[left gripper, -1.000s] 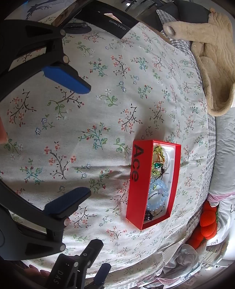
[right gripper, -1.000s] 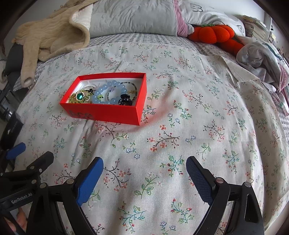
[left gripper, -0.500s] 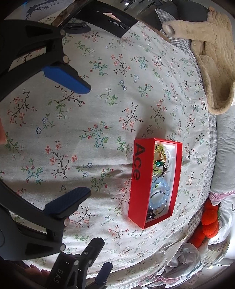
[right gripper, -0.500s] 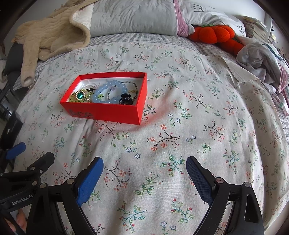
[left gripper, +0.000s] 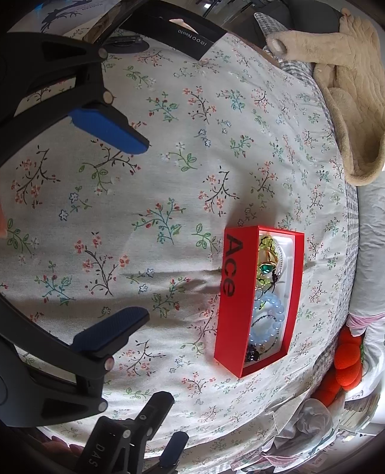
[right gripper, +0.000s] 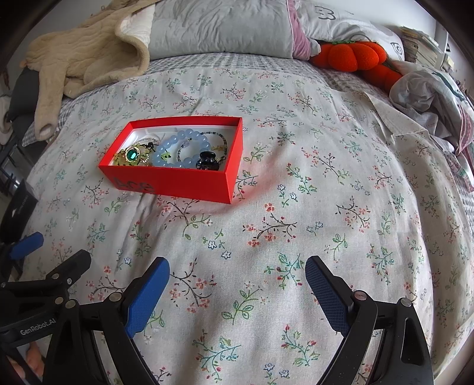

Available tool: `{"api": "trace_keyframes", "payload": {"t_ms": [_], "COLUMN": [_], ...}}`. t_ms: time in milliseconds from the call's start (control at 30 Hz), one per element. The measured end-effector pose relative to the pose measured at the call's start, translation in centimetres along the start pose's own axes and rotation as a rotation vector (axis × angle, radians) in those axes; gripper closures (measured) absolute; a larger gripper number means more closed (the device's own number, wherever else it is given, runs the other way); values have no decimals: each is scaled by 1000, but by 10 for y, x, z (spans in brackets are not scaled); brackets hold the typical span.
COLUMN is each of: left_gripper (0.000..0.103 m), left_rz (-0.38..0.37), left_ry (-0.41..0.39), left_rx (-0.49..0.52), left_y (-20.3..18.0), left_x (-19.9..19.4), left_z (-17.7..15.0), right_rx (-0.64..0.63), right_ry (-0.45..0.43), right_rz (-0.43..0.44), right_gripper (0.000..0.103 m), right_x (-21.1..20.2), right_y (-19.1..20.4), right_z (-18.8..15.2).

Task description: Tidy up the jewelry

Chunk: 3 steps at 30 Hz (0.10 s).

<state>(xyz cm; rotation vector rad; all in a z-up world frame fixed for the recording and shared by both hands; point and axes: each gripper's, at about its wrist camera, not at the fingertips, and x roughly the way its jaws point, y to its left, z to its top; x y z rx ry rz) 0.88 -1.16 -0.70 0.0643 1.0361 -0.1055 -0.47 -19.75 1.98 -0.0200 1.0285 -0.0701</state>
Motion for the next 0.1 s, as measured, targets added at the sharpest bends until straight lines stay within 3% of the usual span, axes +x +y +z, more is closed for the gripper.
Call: {"api": "trace_keyframes", "payload": {"t_ms": [100], "left_gripper": [1], "left_rz": [2], "left_ry": [6], "left_rx": [4], "left_y": [0], "left_x": [4], "left_z": [-1], "right_rx": [-4], "right_ry": [6], "right_rz": [-3], "right_gripper": [9], "right_x": [4], "right_y": [1], "right_z": [0]}}
